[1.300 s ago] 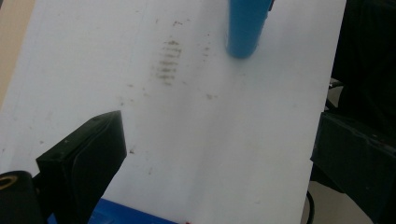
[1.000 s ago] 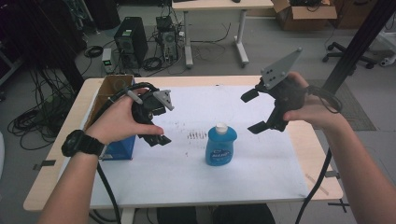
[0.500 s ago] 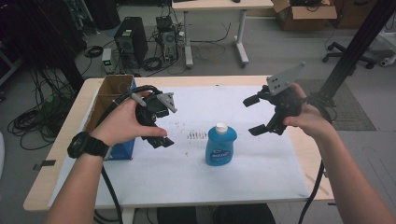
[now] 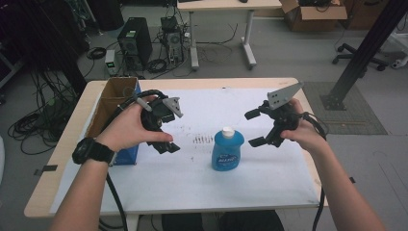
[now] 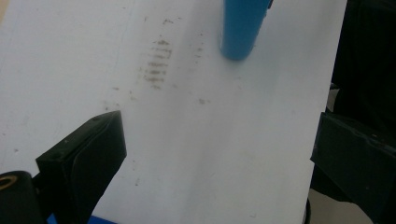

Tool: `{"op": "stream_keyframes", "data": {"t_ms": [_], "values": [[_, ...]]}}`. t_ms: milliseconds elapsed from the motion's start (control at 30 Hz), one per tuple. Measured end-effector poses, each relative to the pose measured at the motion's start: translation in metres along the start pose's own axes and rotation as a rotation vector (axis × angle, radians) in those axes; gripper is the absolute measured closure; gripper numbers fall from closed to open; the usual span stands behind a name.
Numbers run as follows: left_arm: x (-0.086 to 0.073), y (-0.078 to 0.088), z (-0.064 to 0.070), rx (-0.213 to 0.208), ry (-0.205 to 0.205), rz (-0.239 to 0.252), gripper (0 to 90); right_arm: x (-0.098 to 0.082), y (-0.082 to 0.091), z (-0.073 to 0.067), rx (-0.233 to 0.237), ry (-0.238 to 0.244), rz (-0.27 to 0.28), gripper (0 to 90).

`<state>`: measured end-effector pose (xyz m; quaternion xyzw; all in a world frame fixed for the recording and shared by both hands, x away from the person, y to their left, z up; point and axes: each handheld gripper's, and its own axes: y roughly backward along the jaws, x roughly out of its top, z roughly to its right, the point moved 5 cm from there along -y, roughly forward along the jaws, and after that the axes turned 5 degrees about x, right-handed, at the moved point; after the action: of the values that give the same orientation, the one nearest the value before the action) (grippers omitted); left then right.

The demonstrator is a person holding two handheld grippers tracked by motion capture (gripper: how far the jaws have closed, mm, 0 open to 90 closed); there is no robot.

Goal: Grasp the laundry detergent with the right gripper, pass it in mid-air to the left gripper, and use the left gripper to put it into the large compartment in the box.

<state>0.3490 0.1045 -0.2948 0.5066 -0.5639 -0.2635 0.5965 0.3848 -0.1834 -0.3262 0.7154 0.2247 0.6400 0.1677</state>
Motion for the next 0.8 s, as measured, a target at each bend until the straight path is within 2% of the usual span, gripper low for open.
{"op": "stream_keyframes", "data": {"t_ms": [267, 367, 800], "values": [[-0.001, -0.002, 0.0, -0.004, 0.001, 0.001, 3.4, -0.013, -0.016, 0.002, 0.003, 0.0, 0.004, 2.8], [0.0, -0.003, 0.0, -0.003, 0.001, 0.002, 3.4, -0.018, -0.024, 0.004, -0.01, 0.002, 0.022, 4.6], [-0.002, -0.004, -0.001, -0.005, 0.004, 0.008, 3.4, -0.029, -0.053, 0.006, 0.033, -0.015, 0.058, 5.2]]}}
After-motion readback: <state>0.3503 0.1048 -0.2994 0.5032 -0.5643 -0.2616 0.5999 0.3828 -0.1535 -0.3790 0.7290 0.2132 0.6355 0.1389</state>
